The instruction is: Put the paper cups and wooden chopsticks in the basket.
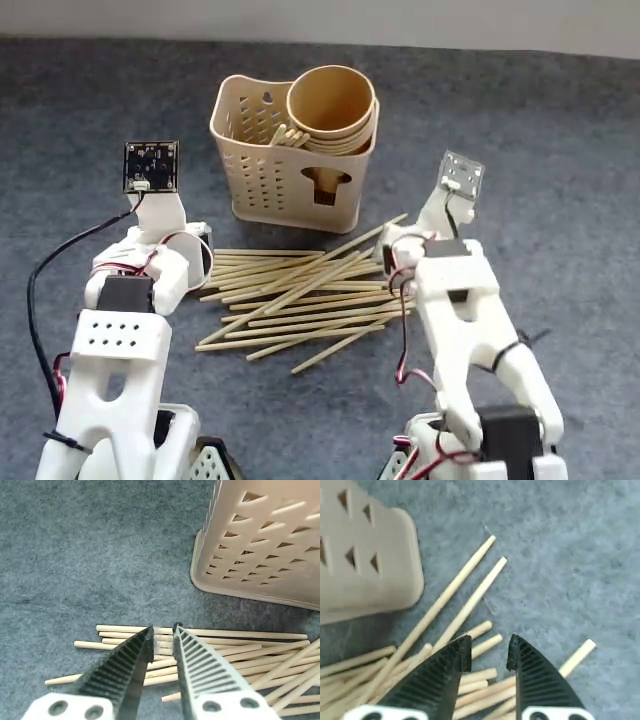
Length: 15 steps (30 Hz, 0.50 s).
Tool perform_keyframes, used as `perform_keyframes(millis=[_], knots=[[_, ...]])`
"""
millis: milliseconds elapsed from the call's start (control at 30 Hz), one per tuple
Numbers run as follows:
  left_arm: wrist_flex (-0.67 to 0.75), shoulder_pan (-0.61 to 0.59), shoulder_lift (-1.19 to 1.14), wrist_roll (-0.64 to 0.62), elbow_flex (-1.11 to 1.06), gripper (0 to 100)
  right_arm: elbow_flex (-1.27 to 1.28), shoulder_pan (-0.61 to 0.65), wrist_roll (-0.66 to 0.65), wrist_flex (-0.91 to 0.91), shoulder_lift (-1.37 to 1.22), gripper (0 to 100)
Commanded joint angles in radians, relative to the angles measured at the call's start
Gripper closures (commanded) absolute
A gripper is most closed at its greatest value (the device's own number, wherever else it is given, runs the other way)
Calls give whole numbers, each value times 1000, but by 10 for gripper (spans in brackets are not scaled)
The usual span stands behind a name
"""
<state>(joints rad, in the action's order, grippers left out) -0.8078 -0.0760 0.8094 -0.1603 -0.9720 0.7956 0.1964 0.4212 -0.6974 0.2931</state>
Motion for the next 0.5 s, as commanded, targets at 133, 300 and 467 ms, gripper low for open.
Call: perform_keyframes(millis=[133, 300, 467], knots=[[17, -4, 27, -2, 12, 919, -251, -13, 141, -1, -219, 868], [17, -4, 27, -2, 12, 919, -343, -13, 199, -1, -360, 868], [17, -4, 27, -2, 12, 919, -412, -13, 239, -4, -463, 868]])
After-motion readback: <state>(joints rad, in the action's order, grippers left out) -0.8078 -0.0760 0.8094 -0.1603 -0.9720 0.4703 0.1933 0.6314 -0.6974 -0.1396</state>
